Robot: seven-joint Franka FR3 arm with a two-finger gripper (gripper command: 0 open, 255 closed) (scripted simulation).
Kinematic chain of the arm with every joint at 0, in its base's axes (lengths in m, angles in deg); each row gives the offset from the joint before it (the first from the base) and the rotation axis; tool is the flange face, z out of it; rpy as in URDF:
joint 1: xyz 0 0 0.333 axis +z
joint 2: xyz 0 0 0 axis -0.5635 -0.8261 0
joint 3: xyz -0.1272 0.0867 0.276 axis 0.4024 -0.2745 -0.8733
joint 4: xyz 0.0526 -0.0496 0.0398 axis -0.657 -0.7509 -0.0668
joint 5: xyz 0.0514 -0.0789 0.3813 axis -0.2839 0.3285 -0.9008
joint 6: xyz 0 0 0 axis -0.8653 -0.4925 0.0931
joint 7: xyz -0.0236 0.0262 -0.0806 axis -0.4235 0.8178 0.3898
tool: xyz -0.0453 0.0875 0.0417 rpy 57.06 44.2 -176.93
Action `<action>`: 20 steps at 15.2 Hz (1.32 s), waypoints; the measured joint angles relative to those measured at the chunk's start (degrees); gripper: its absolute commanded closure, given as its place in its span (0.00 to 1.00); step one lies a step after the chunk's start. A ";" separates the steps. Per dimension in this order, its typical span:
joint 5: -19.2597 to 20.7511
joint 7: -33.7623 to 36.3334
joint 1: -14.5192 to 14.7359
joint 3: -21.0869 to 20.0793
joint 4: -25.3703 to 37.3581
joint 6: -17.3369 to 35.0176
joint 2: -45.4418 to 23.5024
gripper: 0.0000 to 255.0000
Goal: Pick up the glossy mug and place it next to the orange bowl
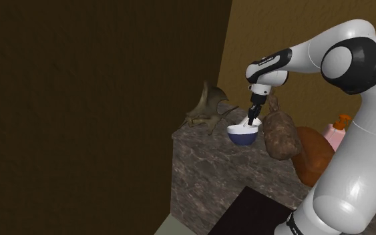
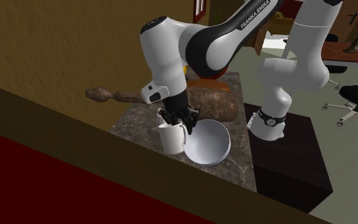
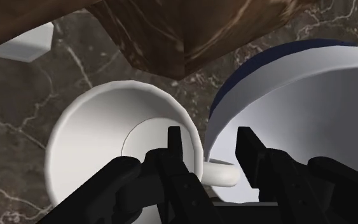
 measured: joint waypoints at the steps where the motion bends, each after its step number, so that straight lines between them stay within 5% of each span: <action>1: 0.01 0.02 0.01 0.00 -0.05 0.05 0.04 1.00; 20: 3.37 3.34 0.61 -0.23 7.89 -12.42 4.99 1.00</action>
